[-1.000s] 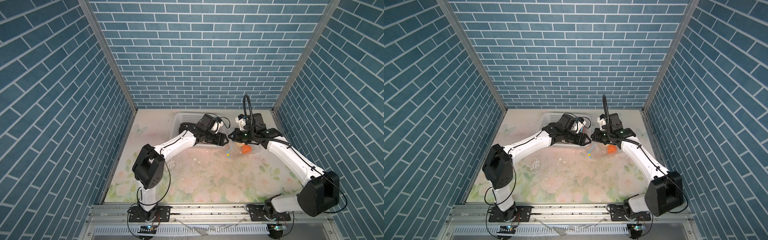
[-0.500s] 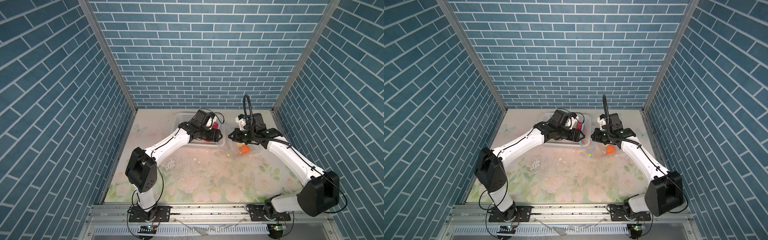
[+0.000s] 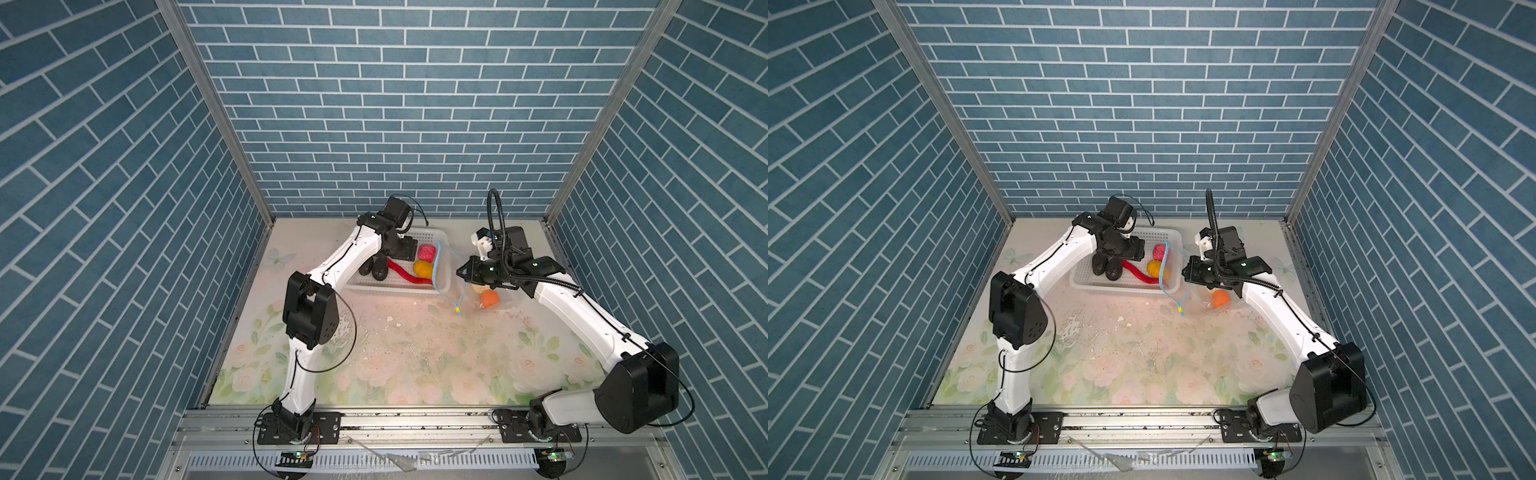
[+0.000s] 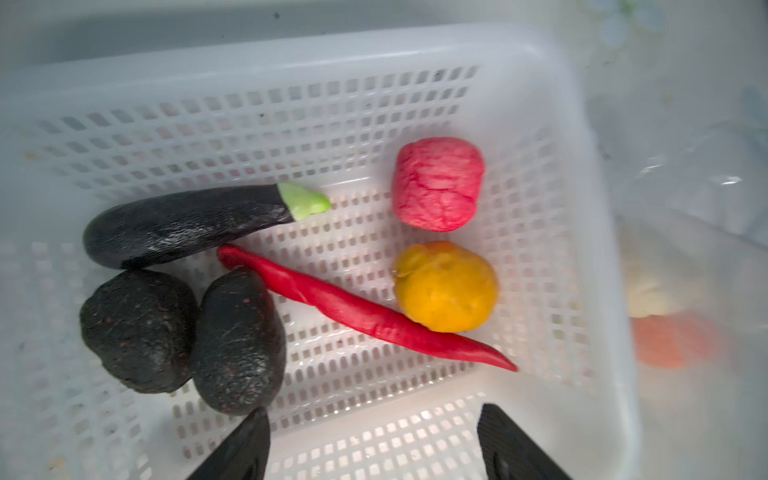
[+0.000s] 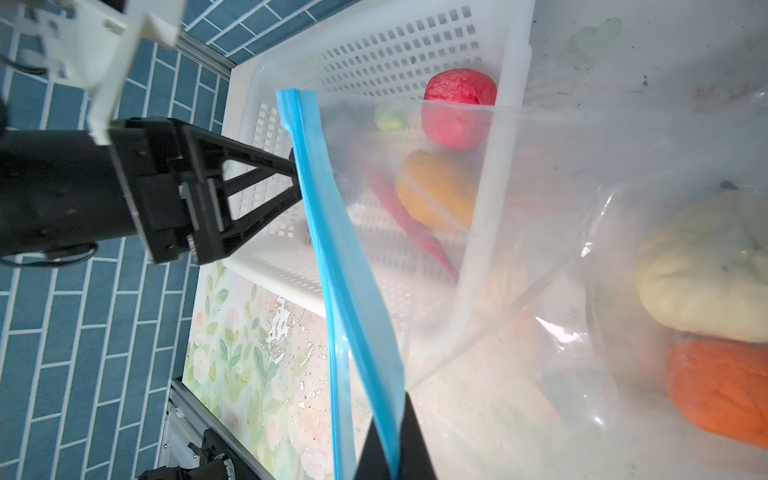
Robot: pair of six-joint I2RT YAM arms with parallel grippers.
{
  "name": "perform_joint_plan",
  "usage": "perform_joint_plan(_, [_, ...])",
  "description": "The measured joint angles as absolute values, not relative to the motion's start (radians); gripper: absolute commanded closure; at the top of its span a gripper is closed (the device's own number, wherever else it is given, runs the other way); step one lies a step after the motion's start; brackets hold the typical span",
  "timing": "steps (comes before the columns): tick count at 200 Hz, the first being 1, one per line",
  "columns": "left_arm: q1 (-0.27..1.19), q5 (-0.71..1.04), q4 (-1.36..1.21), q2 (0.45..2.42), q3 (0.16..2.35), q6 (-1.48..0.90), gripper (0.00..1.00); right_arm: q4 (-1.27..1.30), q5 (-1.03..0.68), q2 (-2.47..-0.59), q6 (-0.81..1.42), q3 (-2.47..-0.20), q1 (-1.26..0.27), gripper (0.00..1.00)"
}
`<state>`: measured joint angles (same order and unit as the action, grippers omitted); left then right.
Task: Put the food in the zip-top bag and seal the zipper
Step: 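Move the left gripper back over the basket toward the dark avocado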
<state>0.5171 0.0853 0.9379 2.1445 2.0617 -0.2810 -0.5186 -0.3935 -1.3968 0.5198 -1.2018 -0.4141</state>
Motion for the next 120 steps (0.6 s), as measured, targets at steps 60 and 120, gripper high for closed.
perform_joint_plan(60, [0.474,0.038,1.111,2.31,2.202,-0.242,0.19,-0.507,-0.397,-1.402,0.52,-1.201,-0.414,1.0])
perform_joint_plan(120, [0.43,0.023,1.162,2.341,2.263,-0.241,0.19,-0.5,-0.409,-1.429,0.52,-1.201,-0.414,1.0])
